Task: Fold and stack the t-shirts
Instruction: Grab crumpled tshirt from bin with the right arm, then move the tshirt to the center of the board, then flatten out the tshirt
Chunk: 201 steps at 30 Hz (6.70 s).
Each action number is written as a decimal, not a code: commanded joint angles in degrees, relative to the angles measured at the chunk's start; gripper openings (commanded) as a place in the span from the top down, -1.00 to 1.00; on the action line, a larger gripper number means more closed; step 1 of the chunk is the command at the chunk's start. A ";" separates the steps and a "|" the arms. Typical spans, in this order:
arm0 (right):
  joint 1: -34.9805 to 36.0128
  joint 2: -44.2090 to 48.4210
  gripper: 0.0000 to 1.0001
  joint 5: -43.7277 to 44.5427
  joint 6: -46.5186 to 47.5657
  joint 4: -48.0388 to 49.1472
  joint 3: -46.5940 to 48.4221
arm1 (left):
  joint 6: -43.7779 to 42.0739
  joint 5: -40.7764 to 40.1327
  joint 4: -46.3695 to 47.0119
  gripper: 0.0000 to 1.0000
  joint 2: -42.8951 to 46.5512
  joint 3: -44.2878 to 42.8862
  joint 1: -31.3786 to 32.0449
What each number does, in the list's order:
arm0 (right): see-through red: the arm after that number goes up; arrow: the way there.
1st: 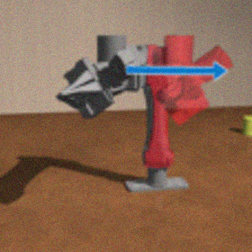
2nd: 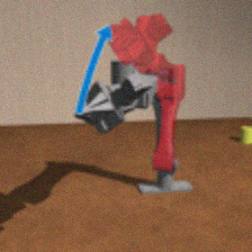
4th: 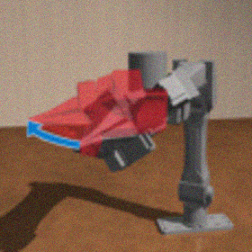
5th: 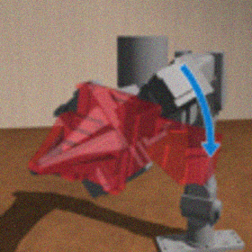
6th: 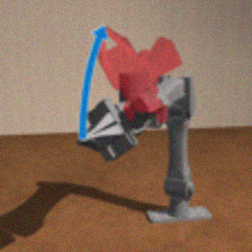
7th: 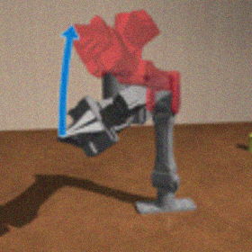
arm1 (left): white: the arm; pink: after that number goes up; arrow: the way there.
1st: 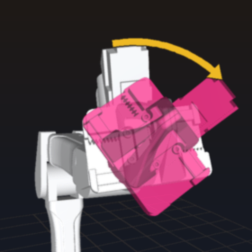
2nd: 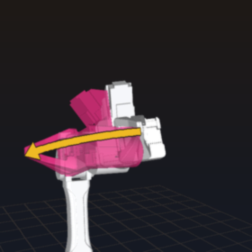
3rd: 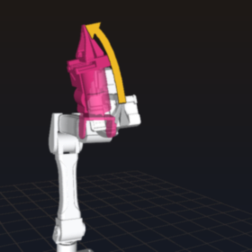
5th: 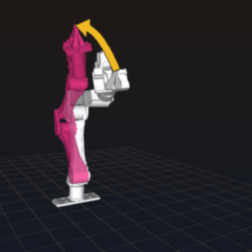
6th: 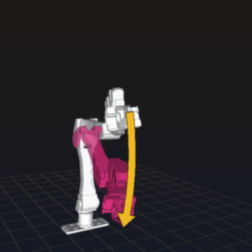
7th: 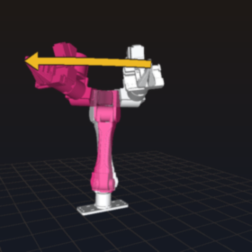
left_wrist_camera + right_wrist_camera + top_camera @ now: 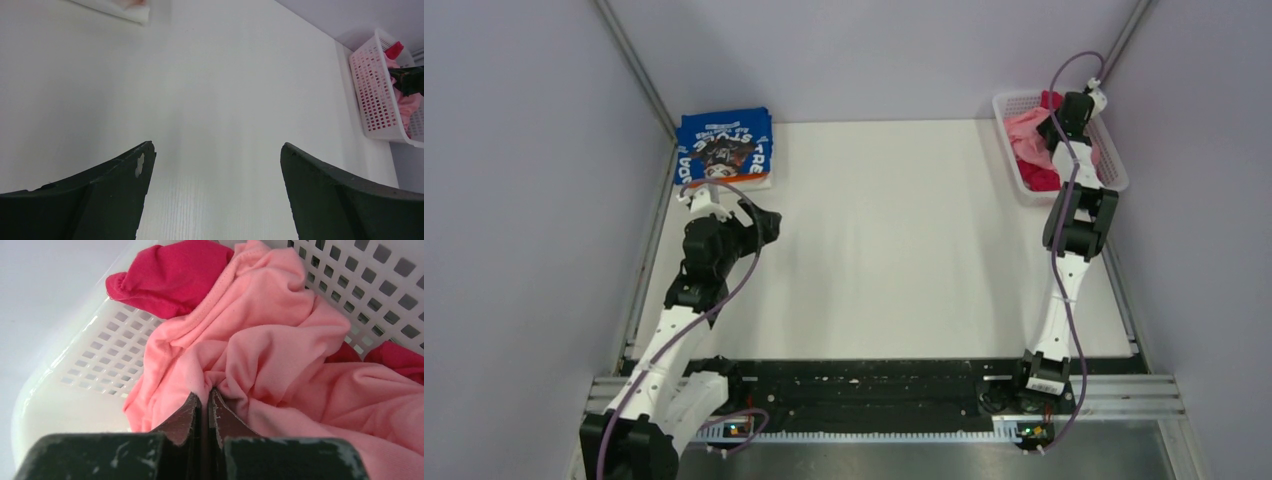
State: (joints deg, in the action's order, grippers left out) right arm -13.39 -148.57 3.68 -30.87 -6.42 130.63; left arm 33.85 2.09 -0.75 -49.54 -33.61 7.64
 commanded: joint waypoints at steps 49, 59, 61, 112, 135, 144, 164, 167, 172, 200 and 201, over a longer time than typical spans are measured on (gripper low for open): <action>26.19 62.37 -0.61 8.44 8.72 -5.03 -63.65 | 2.29 -5.76 -9.97 -0.98 14.16 -0.48 -0.08; 35.72 70.39 -0.97 8.04 13.70 -2.78 -73.66 | 6.19 10.47 -9.95 -0.98 -2.76 -3.92 -0.07; 39.37 70.39 -0.97 2.26 16.47 -3.00 -73.24 | 8.42 12.33 -9.84 -0.98 -5.38 -3.36 0.19; 62.54 60.09 1.00 18.46 11.25 -5.18 -78.56 | 11.99 -12.04 -13.31 1.00 -35.24 -9.66 25.85; 62.97 58.45 0.15 15.53 8.82 -9.46 -83.58 | 11.42 -18.00 -18.55 1.00 -21.33 -7.88 25.76; 62.98 59.51 1.00 19.04 3.90 -9.09 -85.98 | 11.26 -23.19 -21.67 1.00 -16.62 -8.26 25.70; 57.38 92.35 1.00 38.81 13.90 -10.41 -72.57 | -0.91 -36.52 -17.53 1.00 -3.75 -28.47 25.50; 57.34 97.99 1.00 37.56 19.77 -6.28 -69.30 | -5.11 -40.08 -16.59 1.00 -1.05 -33.03 25.50; 57.29 107.77 1.00 31.73 20.57 -4.44 -67.27 | -8.68 -42.67 -15.47 1.00 5.23 -36.20 25.50; 54.62 102.38 -0.96 26.18 1.14 -14.56 -95.37 | 14.75 -34.37 -22.80 1.00 -2.12 -4.88 23.68; 54.60 101.67 -0.97 20.85 4.86 -9.59 -95.15 | 14.94 -34.02 -22.84 1.00 -1.94 -4.57 23.69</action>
State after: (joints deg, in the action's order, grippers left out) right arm 41.45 -46.76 35.33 -40.36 -32.60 31.03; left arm 46.92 -32.16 -25.54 -52.80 -38.89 31.48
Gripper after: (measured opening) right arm 0.945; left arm 0.011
